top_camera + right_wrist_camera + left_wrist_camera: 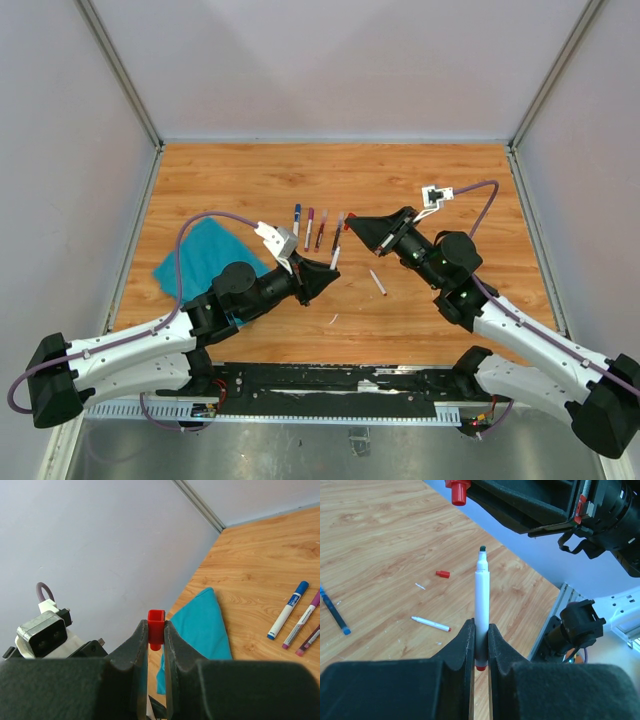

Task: Insert the pens into the pen caps
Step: Insert the pen cap onto the pen.

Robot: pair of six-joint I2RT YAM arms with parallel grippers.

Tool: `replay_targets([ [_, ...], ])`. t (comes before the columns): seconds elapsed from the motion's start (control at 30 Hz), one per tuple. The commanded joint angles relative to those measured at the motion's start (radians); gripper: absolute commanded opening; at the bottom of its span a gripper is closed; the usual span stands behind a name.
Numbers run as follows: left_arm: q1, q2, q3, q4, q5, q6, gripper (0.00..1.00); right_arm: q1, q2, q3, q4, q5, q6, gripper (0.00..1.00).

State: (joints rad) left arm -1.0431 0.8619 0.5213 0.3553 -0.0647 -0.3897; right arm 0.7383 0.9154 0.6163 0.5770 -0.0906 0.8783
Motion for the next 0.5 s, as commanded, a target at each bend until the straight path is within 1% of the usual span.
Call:
replay_targets([
  [0.0,-0.008,-0.004,0.005,0.05,0.012,0.019,0.01,-0.01,0.002,0.005,0.066,-0.034,-0.002,0.01],
  [0.47,-0.008,0.004,0.01,0.067,0.013,0.034,0.0,-0.01,0.008,-0.012,0.105,-0.088,-0.019,0.01],
])
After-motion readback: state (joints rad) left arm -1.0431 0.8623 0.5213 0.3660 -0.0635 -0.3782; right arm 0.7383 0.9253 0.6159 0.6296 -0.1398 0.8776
